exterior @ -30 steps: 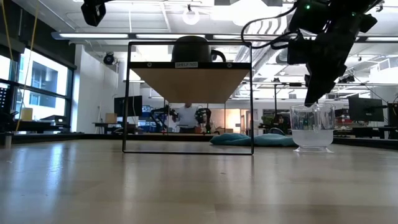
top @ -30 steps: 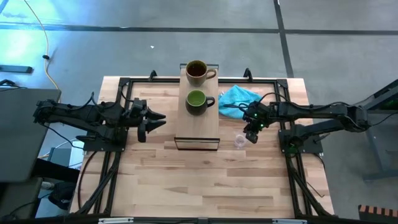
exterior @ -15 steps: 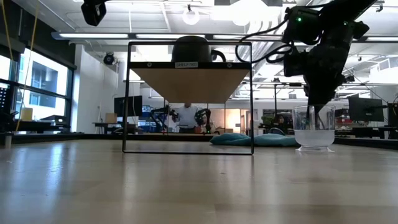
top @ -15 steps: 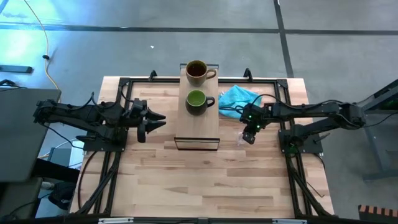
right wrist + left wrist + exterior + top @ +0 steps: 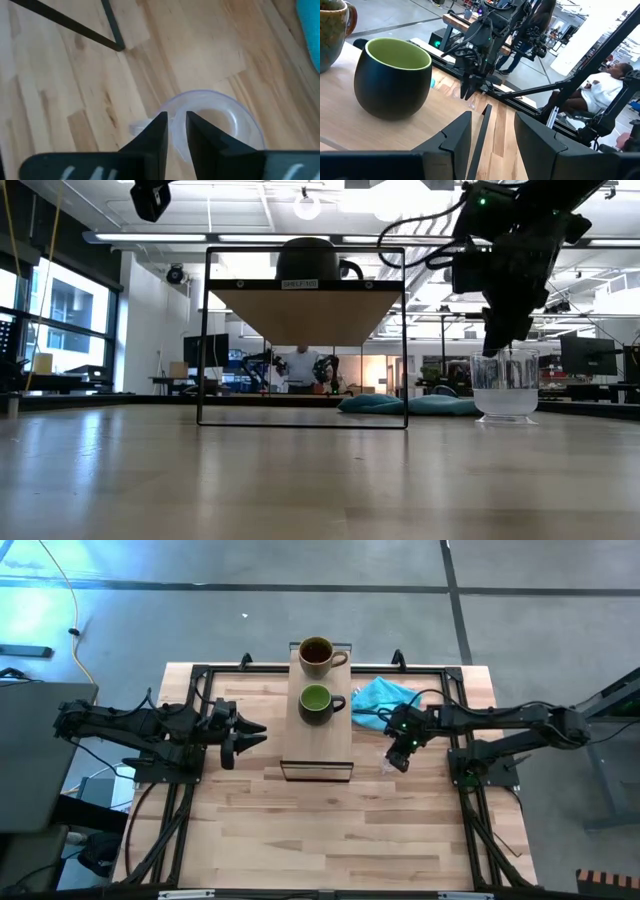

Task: Stack small to large cups/mugs on shelf
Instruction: Put the transparent mug on the shelf

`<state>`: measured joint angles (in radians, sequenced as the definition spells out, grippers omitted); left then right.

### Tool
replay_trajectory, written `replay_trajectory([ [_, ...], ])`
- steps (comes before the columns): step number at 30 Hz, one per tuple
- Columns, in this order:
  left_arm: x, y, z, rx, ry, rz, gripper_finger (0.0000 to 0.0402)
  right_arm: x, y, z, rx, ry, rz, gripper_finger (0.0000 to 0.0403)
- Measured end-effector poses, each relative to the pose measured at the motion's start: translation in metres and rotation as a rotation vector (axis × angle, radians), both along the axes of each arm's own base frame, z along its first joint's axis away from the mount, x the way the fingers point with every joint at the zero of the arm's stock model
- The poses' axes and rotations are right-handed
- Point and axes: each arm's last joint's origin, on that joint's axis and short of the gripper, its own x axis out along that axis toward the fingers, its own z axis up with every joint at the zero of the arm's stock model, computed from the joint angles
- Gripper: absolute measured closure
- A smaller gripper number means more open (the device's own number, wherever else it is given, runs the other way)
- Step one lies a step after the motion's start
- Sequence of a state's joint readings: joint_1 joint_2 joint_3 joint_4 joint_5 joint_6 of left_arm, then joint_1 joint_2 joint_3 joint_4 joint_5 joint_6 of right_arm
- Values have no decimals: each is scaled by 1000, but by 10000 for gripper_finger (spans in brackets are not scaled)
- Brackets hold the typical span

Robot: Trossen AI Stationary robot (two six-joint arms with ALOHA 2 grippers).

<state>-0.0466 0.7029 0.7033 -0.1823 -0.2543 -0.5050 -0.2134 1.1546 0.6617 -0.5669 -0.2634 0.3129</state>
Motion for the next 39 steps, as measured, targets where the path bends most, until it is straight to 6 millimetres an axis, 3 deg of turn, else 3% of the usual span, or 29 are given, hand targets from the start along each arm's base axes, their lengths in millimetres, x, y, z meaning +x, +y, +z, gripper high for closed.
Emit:
replay_trajectory([
  [7, 0, 0, 0, 0, 0, 0, 263, -7, 1, 12, 33, -48, -68, 334],
  [16, 0, 0, 0, 1, 2, 0, 263, -26, -3, 22, -16, -20, -278, 335],
  [39, 0, 0, 0, 11, 6, -2, 263, -23, -5, 17, -190, 11, -79, 328],
])
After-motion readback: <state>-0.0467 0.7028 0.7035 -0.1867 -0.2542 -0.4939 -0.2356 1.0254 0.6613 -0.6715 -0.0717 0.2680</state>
